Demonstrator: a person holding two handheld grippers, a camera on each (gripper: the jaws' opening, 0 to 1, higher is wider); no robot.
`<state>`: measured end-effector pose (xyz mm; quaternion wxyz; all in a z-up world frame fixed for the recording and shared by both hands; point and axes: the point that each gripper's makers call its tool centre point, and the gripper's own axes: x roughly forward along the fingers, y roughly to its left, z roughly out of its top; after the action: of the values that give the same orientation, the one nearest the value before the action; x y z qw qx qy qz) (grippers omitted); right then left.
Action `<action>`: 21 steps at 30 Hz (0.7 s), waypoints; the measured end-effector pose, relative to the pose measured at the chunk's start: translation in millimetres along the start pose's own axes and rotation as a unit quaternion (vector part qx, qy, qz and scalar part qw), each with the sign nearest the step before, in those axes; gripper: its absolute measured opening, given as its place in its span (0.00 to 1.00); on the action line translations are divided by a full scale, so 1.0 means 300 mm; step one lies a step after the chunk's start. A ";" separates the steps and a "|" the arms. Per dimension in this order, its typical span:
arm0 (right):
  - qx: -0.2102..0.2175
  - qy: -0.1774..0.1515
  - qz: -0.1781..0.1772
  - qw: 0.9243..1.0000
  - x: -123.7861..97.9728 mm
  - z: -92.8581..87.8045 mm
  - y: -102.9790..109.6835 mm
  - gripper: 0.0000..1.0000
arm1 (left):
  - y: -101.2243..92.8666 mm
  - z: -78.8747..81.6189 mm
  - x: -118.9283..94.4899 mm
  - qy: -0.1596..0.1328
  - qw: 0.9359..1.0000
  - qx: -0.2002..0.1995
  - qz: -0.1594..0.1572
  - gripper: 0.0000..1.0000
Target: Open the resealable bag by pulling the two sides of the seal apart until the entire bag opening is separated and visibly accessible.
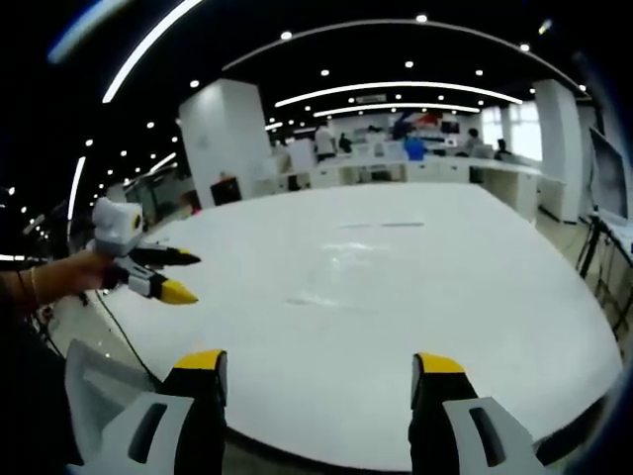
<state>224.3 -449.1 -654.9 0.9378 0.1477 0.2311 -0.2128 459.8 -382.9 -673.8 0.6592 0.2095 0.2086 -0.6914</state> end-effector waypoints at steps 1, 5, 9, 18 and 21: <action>0.000 0.001 0.001 1.000 0.000 -0.002 0.001 0.75 | 0.001 0.007 0.009 -0.001 1.000 0.003 0.001 0.80; 0.001 0.007 0.005 1.000 0.002 -0.011 0.005 0.75 | -0.004 0.035 0.053 0.002 1.000 0.030 -0.006 0.79; 0.002 0.007 0.003 1.000 0.003 -0.008 -0.001 0.75 | -0.016 0.067 0.092 0.000 0.998 0.065 -0.021 0.79; 0.006 0.003 -0.003 1.000 0.006 0.007 -0.023 0.74 | -0.004 0.037 0.191 0.026 0.995 0.098 -0.019 0.70; 0.009 0.004 -0.005 1.000 0.006 0.006 -0.030 0.74 | -0.005 0.029 0.217 0.031 0.994 0.098 -0.023 0.68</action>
<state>222.3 -458.0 -655.7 0.9344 0.1557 0.2340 -0.2189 455.5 -441.5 -703.6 0.6123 0.2899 0.1652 -0.7168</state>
